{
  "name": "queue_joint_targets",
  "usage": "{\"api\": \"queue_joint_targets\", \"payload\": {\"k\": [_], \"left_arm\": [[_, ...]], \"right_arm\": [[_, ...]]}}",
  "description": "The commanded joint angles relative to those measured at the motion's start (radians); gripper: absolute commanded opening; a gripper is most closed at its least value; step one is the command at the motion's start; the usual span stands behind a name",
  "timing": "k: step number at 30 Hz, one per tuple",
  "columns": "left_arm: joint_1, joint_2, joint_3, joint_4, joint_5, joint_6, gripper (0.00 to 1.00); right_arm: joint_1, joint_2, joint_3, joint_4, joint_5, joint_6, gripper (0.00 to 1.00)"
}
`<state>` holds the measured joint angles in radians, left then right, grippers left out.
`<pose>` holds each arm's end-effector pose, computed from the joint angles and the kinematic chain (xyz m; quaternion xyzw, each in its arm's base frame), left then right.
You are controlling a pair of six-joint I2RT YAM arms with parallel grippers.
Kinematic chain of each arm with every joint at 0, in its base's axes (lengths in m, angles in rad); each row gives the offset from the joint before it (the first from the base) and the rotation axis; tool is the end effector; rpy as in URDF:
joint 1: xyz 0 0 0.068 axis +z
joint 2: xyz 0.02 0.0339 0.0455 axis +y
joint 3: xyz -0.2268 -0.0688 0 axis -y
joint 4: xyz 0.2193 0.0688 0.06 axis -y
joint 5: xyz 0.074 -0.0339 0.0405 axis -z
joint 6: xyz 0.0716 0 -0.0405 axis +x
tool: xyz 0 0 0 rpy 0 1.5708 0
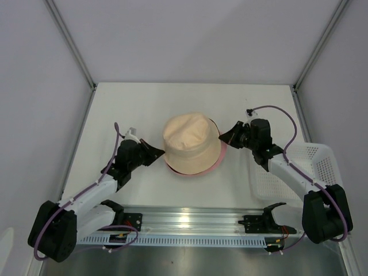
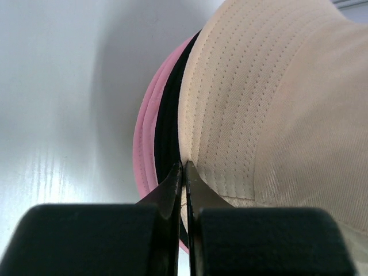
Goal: Stack the hats
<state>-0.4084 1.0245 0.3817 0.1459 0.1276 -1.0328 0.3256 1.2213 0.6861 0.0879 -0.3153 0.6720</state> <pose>0.2177 -0.1041 0.1547 -0.2324 0.8261 -0.3780 0.3474 0.2673 0.1137 0.2049 0.0617 0.8377 0.3683 0.3984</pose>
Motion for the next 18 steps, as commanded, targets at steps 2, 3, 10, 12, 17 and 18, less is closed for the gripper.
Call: {"api": "queue_joint_targets", "payload": {"k": [2, 3, 10, 12, 17, 18], "left_arm": [[-0.004, -0.066, -0.014, -0.138, -0.098, 0.105, 0.01], [-0.004, -0.082, -0.01, -0.172, -0.105, 0.115, 0.01], [-0.004, -0.136, 0.12, -0.342, -0.121, 0.262, 0.26], [-0.004, -0.152, 0.196, -0.388, -0.123, 0.298, 0.38], [-0.004, -0.227, 0.365, -0.526, -0.181, 0.407, 0.94], [-0.004, -0.233, 0.394, -0.581, -0.215, 0.425, 0.99]], "right_arm": [[-0.007, 0.017, -0.033, -0.143, 0.122, -0.088, 0.0], [-0.007, 0.018, -0.033, -0.145, 0.117, -0.089, 0.0], [-0.003, -0.019, 0.073, -0.252, 0.096, -0.15, 0.04], [-0.008, -0.049, 0.174, -0.366, 0.114, -0.213, 0.36], [-0.084, -0.153, 0.407, -0.621, 0.29, -0.311, 0.94], [-0.106, -0.175, 0.43, -0.666, 0.31, -0.324, 0.99]]}}
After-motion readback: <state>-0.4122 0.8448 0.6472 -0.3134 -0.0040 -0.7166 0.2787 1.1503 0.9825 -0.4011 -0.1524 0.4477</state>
